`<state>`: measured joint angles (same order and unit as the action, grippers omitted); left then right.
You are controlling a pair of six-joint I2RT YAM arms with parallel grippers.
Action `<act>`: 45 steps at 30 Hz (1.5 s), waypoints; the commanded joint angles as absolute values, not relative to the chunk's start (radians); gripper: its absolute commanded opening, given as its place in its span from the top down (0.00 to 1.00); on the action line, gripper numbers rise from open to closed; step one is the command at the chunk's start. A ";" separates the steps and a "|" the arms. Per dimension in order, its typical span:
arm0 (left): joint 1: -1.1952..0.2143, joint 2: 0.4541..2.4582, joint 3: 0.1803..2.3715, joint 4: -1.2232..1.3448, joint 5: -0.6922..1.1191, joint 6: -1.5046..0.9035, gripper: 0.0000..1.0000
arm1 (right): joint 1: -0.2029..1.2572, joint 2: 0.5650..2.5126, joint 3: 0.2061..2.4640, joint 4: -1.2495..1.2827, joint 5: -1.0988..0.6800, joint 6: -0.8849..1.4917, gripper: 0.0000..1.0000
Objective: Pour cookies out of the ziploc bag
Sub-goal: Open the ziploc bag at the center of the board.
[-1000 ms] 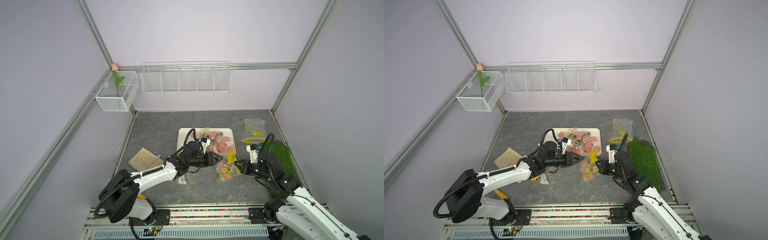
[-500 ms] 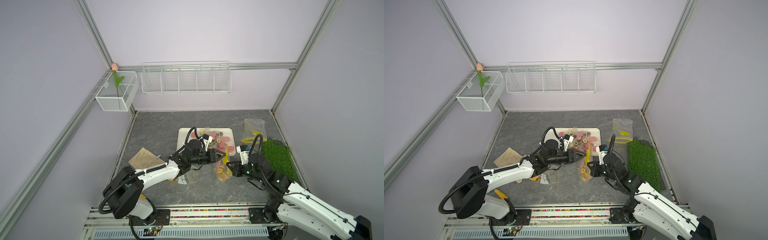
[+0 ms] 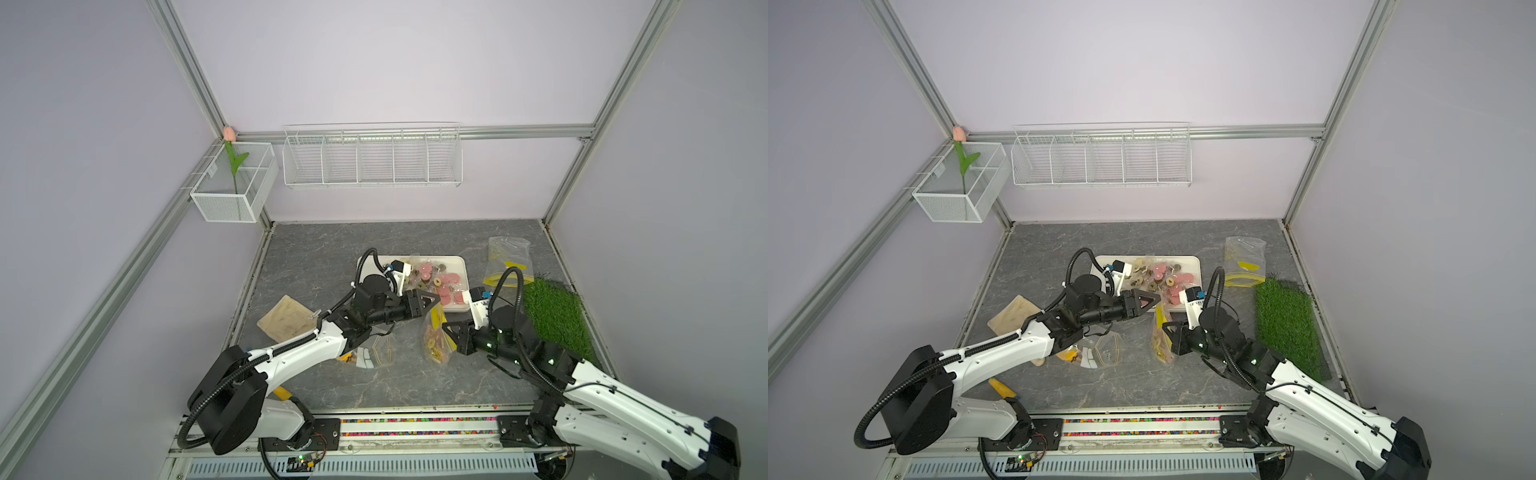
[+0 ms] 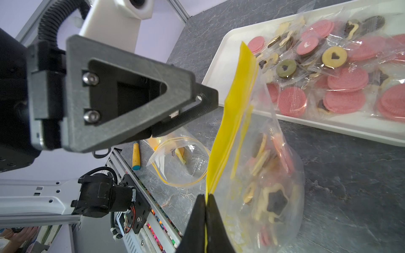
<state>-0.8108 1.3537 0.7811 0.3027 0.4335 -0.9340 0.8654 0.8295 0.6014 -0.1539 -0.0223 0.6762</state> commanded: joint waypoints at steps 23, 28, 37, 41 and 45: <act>-0.787 1.408 0.749 0.299 0.399 -0.973 0.53 | 0.904 0.861 0.595 -0.091 0.002 0.650 0.93; -0.787 1.407 0.740 0.302 0.396 -0.971 0.53 | 0.905 0.858 0.595 -0.088 0.006 0.649 0.94; -0.786 1.408 0.727 0.334 0.394 -0.983 0.53 | 0.907 0.856 0.594 -0.091 0.003 0.649 0.94; -0.783 1.411 0.724 0.343 0.389 -0.988 0.53 | 0.909 0.856 0.593 -0.090 0.002 0.648 0.93; -0.776 1.416 0.726 0.368 0.389 -1.002 0.52 | 0.913 0.862 0.592 -0.085 0.000 0.648 0.93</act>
